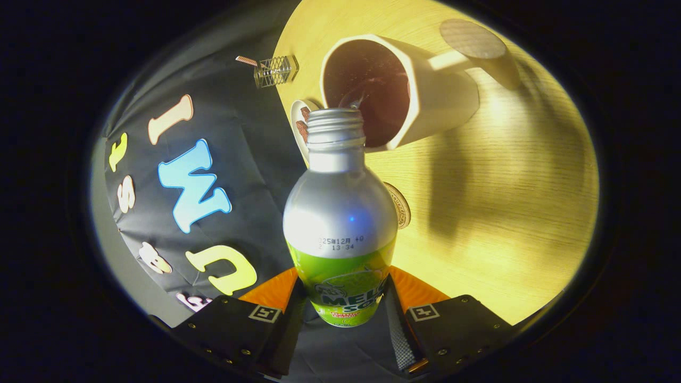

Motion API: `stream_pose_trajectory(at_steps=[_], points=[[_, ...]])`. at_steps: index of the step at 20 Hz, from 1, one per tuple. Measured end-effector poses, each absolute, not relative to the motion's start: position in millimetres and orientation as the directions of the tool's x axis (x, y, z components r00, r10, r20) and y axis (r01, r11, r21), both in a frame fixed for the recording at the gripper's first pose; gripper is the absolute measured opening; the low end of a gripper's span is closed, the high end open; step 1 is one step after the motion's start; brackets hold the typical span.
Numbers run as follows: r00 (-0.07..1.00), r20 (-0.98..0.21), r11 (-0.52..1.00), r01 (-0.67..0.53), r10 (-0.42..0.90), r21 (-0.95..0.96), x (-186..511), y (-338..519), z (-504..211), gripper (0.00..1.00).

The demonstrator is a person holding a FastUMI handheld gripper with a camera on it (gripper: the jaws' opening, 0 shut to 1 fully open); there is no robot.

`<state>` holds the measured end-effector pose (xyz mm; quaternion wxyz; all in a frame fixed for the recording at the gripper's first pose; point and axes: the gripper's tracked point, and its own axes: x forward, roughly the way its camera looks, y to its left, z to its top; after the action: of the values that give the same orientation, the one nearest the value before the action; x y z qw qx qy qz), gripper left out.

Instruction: Take the bottle from table, then pour the juice into the cup, finally place the bottle on the coaster

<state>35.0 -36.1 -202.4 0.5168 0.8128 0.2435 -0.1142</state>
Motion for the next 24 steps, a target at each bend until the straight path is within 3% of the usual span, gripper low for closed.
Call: stream_pose_trajectory(at_steps=[24], points=[[0.851, -0.418, -0.444, 0.523, 0.317, 0.727, 34.2, -33.8, -183.7, 0.72]])
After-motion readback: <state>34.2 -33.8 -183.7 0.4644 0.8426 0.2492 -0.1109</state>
